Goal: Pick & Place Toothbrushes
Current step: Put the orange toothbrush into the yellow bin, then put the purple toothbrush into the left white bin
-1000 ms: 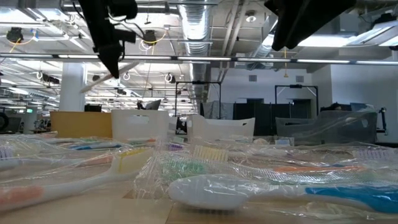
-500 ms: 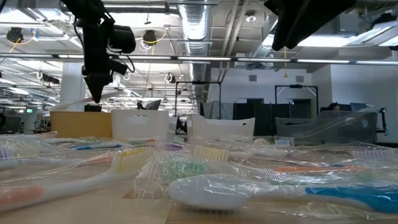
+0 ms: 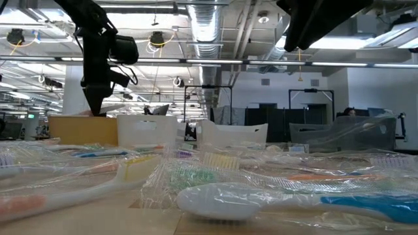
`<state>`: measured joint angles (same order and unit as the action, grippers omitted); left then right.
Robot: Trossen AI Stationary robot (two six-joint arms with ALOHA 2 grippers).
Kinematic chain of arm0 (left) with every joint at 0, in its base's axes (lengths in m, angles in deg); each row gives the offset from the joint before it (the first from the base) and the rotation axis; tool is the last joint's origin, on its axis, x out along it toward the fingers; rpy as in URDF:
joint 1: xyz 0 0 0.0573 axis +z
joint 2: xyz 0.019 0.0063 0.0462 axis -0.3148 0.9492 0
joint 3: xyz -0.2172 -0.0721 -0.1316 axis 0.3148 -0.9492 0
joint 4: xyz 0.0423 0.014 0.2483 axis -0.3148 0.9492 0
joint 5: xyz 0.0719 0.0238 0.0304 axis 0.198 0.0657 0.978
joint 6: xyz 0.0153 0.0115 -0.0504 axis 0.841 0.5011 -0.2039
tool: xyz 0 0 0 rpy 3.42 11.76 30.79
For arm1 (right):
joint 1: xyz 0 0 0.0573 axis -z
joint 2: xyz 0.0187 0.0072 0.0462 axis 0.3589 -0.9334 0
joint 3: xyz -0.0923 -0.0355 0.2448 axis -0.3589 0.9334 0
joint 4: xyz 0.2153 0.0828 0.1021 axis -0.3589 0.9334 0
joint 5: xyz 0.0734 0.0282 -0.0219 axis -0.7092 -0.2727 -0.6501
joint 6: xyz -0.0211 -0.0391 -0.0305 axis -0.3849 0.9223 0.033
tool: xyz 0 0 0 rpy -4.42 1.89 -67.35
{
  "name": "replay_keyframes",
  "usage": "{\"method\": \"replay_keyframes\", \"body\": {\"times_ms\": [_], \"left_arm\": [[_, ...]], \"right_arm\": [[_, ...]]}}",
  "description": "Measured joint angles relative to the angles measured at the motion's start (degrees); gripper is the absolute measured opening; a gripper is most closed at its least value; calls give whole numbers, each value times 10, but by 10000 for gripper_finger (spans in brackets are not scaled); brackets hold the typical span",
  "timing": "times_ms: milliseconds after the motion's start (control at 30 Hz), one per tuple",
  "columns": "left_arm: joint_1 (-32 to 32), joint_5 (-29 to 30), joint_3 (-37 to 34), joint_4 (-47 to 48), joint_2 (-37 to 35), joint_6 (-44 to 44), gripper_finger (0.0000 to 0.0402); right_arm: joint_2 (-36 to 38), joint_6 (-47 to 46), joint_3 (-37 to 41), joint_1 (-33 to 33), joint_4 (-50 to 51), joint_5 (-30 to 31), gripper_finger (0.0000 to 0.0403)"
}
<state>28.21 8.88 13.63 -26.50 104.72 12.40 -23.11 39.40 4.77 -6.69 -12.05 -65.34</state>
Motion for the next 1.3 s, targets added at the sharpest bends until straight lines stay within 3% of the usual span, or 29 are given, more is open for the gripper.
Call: {"method": "replay_keyframes", "body": {"times_ms": [567,1300], "left_arm": [[0,-18,-17,-20,0,30,44],[0,-16,-17,-26,-2,10,164]], "right_arm": [[0,0,0,0,0,0,139],[0,-5,0,0,0,0,137]]}}
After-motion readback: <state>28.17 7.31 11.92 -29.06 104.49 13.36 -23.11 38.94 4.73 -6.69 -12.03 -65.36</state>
